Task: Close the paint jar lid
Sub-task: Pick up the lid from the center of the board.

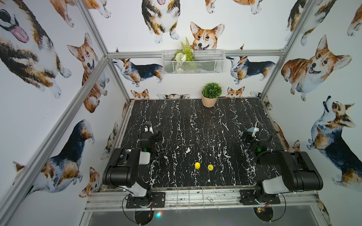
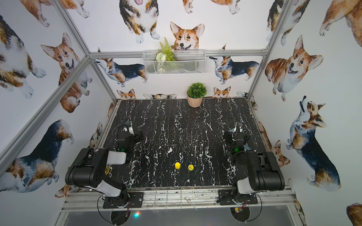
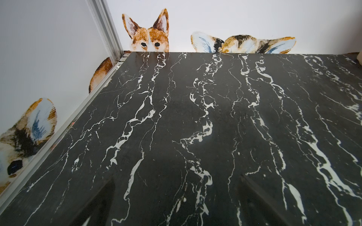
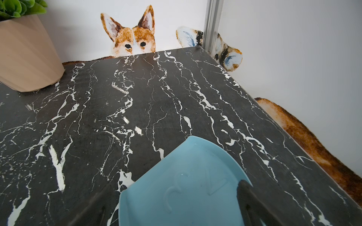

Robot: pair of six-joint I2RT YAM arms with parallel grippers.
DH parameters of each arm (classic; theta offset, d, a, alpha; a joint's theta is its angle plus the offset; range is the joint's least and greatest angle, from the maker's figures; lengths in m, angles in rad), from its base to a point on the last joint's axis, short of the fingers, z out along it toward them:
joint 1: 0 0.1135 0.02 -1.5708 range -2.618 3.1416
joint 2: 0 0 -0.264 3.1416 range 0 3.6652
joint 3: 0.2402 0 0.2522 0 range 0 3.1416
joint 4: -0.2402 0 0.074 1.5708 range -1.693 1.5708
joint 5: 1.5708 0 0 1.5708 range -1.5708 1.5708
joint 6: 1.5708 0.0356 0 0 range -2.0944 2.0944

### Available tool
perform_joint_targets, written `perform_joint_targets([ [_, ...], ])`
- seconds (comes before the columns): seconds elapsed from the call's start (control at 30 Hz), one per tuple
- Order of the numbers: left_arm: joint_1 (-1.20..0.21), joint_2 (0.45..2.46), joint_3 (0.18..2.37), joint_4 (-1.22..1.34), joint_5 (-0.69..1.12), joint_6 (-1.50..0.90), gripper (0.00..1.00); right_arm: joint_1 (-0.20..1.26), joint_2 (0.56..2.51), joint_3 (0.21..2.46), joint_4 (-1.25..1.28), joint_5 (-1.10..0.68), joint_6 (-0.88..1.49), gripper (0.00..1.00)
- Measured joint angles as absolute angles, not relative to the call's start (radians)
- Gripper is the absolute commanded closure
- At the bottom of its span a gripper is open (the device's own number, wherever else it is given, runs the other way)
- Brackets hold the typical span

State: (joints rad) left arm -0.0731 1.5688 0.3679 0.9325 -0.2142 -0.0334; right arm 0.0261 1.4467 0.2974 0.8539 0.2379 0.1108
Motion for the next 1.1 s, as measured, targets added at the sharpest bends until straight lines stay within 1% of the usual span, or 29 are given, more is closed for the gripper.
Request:
perform_joint_targets([
  [1.03,-0.078,1.566,0.368,0.931,-0.215,-0.030,0.00,0.026,1.447,0.302,0.850,0.238,0.111,0.00],
  [1.1,-0.113,1.517,0.384,0.857,-0.245,-0.010,0.00,0.039,1.433,0.305,0.842,0.244,0.111,0.00],
])
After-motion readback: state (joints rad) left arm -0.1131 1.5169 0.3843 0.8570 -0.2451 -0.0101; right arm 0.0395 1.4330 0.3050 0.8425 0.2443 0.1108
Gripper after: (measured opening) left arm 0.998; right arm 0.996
